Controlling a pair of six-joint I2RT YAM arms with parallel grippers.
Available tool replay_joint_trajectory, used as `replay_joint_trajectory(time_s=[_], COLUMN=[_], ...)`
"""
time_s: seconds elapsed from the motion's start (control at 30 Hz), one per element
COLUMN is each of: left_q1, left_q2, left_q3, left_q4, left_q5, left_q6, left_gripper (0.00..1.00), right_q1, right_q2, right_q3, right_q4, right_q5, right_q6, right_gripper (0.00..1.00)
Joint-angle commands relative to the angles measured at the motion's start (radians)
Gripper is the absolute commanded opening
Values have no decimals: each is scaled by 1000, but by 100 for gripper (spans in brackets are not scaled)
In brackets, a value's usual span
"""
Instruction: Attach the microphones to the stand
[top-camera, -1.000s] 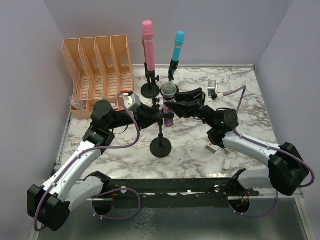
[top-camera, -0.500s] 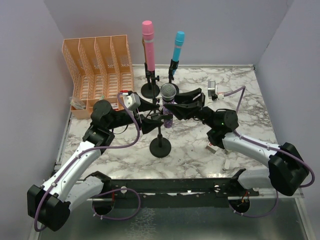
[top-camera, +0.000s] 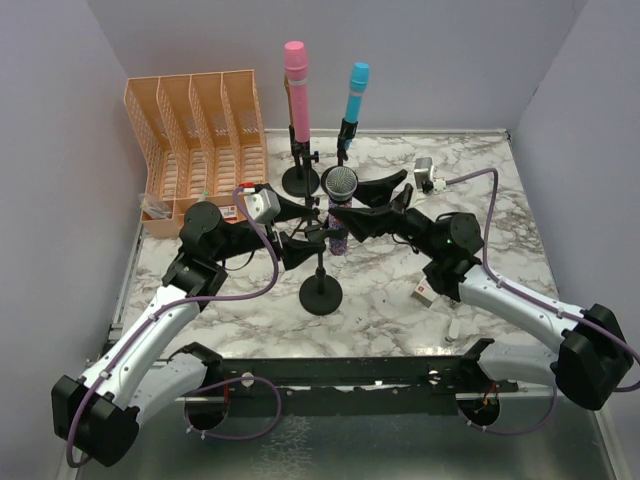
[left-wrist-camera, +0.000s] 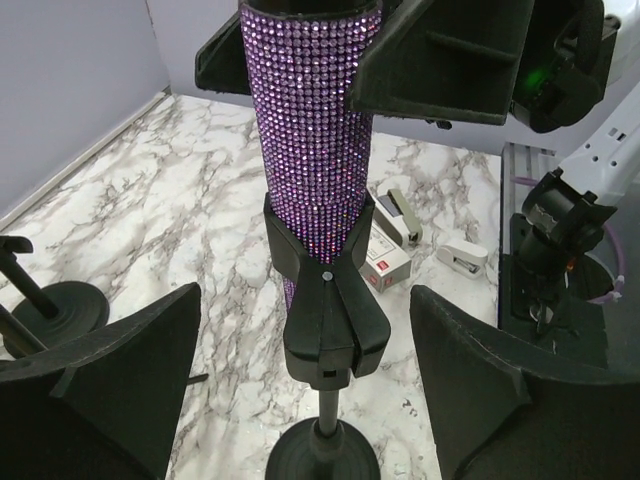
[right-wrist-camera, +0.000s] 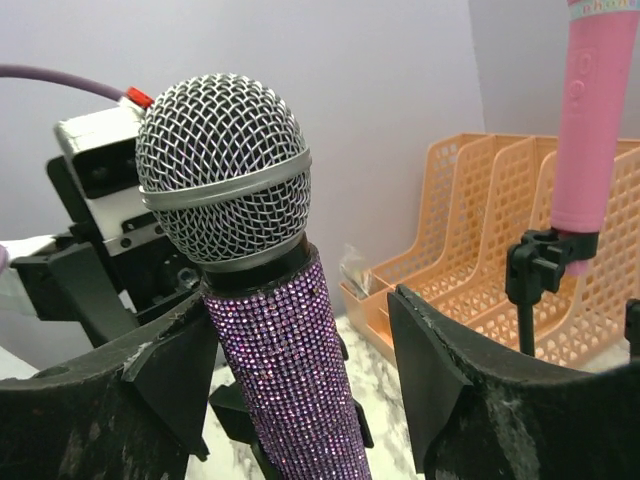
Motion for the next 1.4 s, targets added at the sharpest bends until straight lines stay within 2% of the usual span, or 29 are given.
replay_joint_trajectory(time_s=[0.0, 0.1, 0.2, 0.33, 0.43, 0.6, 0.73, 0.8, 0.87, 1.1, 1.27, 1.37], left_q1=[5, 5, 4, 4, 4, 4, 4, 4, 4, 4, 4, 4], left_q2=[-20, -26, -34, -29, -15, -1, -6, -7, -6, -9, -25, -23], left_q3=[-8, -6, -6, -5, -2, 1, -4, -6, -7, -12, -20, -18], left_q4=[-36, -50, -56, -58, -60, -62, -50, -45, -41, -27, -18, -22], left_q5=[-17, -18, -17, -16, -8, -5, -6, -6, 0, 21, 17, 16], left_q6=[38, 47, 52, 53, 52, 50, 46, 44, 44, 45, 48, 50], left_gripper=[82, 76, 66, 49, 35, 0, 0, 0, 0, 0, 0, 0], right_q1=[5, 5, 5, 5, 5, 5, 5, 5, 6, 6, 5, 5], right_q2=[-29, -26, -29, -18, -18, -27, -32, -38, -46, -72, -78, -89], right_q3=[73, 115, 130, 166, 162, 136, 118, 106, 96, 52, 63, 69], right_q4=[-273, -386, -414, -455, -444, -374, -309, -273, -238, -63, -14, -3], right_q5=[-21, -56, -84, -113, -131, -145, -141, -126, -109, -133, -142, -95], right_q6=[-97, -145, -167, -186, -190, -171, -146, -132, -123, -134, -149, -134], right_gripper=[69, 69, 69, 68, 62, 43, 25, 11, 5, 1, 1, 1])
